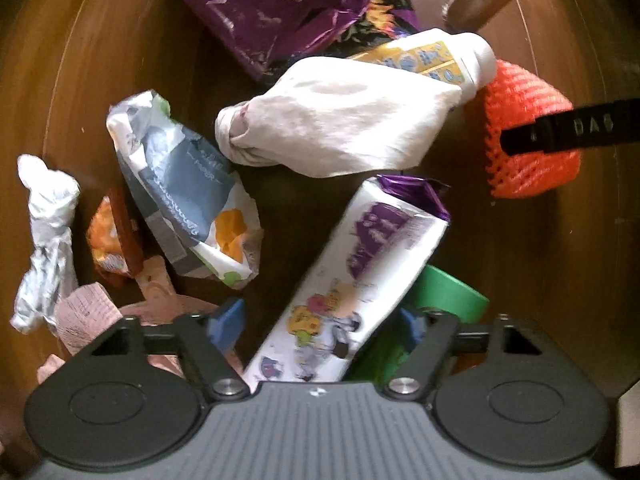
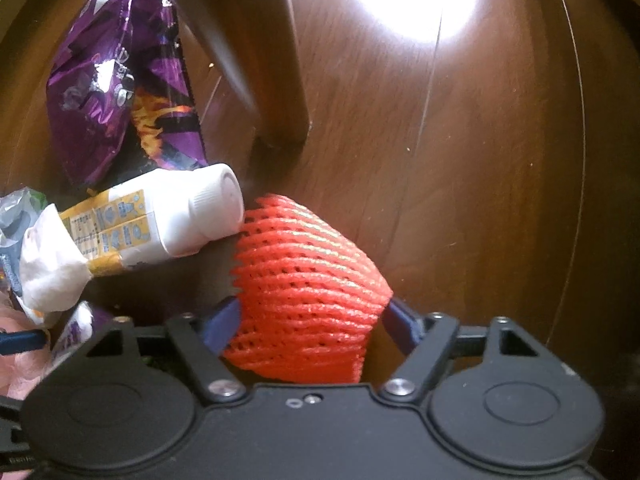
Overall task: Collect trash
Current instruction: 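Close the right tool on the orange foam net while the left tool grasps the snack box, then lift the orange net and snack box and carry both to the teal wastebasket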
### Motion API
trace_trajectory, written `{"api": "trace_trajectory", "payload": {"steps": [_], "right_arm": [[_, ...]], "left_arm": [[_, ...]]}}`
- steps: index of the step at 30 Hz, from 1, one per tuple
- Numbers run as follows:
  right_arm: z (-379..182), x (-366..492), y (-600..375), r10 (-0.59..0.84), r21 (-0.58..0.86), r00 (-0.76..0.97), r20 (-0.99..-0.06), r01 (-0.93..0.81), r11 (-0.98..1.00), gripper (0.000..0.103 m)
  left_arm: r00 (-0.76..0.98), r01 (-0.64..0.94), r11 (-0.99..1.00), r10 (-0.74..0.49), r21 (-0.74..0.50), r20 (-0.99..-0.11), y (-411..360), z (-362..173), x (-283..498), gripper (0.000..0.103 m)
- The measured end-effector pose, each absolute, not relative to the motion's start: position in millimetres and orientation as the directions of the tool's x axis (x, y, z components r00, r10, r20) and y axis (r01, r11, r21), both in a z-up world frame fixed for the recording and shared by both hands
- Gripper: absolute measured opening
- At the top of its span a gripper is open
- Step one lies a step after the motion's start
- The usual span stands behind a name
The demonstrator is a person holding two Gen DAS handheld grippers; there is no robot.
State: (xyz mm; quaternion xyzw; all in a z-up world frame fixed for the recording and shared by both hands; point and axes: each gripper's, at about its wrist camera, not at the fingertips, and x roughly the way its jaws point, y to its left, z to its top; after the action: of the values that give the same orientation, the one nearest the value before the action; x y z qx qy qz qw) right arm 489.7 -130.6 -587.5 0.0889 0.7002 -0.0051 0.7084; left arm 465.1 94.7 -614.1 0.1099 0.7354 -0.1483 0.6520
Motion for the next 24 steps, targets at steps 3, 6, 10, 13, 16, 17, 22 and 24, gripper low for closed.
{"api": "trace_trajectory", "payload": {"steps": [3,6,10,13,16,17,22,24], "right_arm": [[-590.4,488.4,-135.2,0.11,0.112,0.021,-0.994,0.134,0.985,0.054],[-591.0,486.4,-141.1,0.113,0.116,0.024,-0.993,0.152,0.982,0.038],[-589.3,485.9,-139.4,0.112,0.114,0.021,-0.993,0.176,0.978,0.021],[-581.0,486.7,-141.5,0.102,0.104,0.02,-0.995,0.176,0.979,0.012],[-565.7,486.6,-142.6,0.095,0.097,0.019,-0.995,0.183,0.978,0.011],[-558.9,486.8,-141.2,0.092,0.093,0.017,-0.996,0.18,0.979,0.011],[-513.4,480.5,-140.0,0.104,0.11,0.047,-0.993,0.149,0.983,0.011],[-491.5,474.1,-141.9,0.126,0.135,0.068,-0.99,0.14,0.981,0.011]], "left_arm": [[-0.128,0.333,0.939,-0.043,-0.084,-0.991,98.1,-614.3,468.3,0.06],[-0.12,0.325,0.942,-0.044,-0.081,-0.992,97.5,-610.7,469.5,0.055],[-0.101,0.303,0.95,-0.044,-0.073,-0.994,97.5,-600.1,466.1,0.047],[-0.083,0.281,0.958,-0.041,-0.063,-0.996,99.1,-589.7,464.6,0.046],[-0.063,0.252,0.966,-0.048,-0.062,-0.997,102.1,-576.4,461.4,0.045],[-0.055,0.244,0.968,-0.049,-0.061,-0.997,104.3,-574.4,462.3,0.044],[-0.012,0.213,0.975,-0.063,-0.064,-0.998,112.3,-542.7,456.4,0.042],[0.01,0.207,0.977,-0.06,-0.056,-0.998,111.6,-525.4,452.3,0.042]]}}
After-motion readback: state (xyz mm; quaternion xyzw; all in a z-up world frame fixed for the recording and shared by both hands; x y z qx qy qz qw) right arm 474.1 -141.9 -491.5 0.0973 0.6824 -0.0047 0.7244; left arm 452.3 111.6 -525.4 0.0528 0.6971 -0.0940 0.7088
